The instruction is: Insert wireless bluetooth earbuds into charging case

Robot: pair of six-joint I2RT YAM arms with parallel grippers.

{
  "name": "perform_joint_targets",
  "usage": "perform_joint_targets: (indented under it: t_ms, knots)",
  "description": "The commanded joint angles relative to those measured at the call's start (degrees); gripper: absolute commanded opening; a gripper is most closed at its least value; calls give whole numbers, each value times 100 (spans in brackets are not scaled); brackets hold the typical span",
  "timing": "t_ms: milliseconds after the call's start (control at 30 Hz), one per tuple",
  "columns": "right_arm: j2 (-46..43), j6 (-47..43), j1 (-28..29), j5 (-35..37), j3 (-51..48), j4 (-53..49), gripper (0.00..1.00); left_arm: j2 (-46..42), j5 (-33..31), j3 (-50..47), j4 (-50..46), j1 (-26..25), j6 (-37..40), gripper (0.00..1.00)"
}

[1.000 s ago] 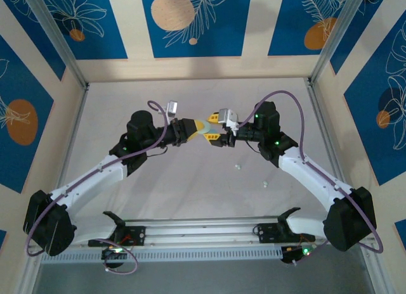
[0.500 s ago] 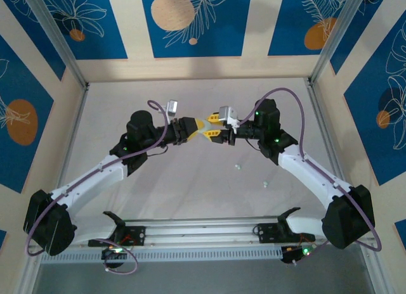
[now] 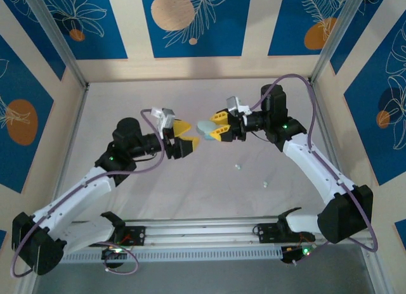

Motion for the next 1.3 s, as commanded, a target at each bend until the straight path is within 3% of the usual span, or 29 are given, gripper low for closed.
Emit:
perform_joint_targets:
  t_ms: [0,300,567,1267]
  knots:
    - [66,-192,57,-399,237,-596,28,45,333,-71,186,-13,1591,77]
    - [123,-65,236,-186,212,-414,28,421,638,-57,1171,-41,1384,70]
    - [93,60,286,25,91,-93,28,504,935,-26,1214,-98,1044,66]
    - [23,128,365,138,-148,278,28,527,751,-74,1501,-201,686,55]
